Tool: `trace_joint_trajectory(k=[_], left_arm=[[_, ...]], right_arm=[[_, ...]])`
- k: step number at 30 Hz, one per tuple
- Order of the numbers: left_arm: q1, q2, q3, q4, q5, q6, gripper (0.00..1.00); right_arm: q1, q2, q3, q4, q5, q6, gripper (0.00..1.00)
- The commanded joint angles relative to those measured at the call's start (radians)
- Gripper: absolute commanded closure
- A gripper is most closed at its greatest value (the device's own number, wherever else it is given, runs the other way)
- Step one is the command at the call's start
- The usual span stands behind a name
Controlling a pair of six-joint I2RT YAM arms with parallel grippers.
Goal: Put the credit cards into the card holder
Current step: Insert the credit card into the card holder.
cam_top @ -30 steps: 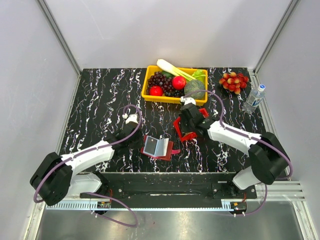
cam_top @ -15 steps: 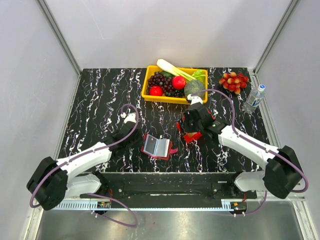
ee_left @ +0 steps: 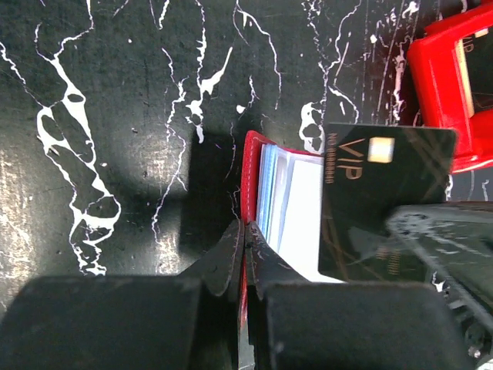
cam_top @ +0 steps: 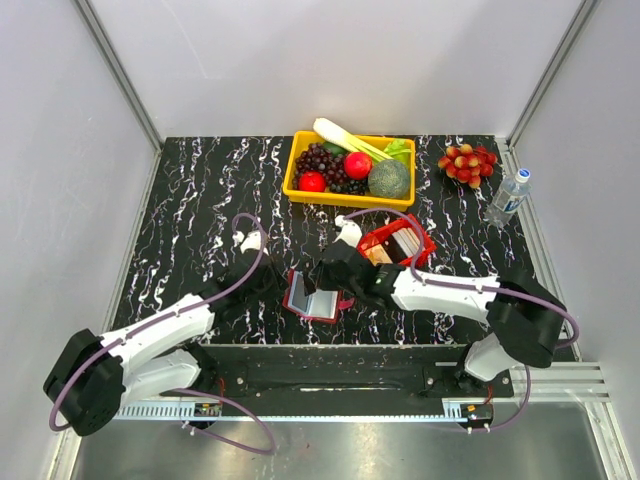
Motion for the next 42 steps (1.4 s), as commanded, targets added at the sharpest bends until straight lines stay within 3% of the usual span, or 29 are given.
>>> trace_joint_trajectory(k=[1,10,20,42], left_arm=[[0.004,-0.054,-0.019,0.077,0.033,-0.058,1.0],[0.001,-0.071,-0.025,0.077,0.025,-0.075,1.0],[0.001,-0.084,-0.03,0.074,0.019,-0.078,1.0],[0.001,-0.089,-0.028,0.072,0.019,-0.075,1.0]], right_arm=[[0.045,0.024,0.053,0.085,0.162,0.081,1.0],[0.106,0.059,0.082,0.109,0.246,0.082,1.0],[0.174,0.118,0.162,0.005,0.414,0.048,1.0],[0.18,0.155,0.171,0.003,0.428,0.021,1.0]])
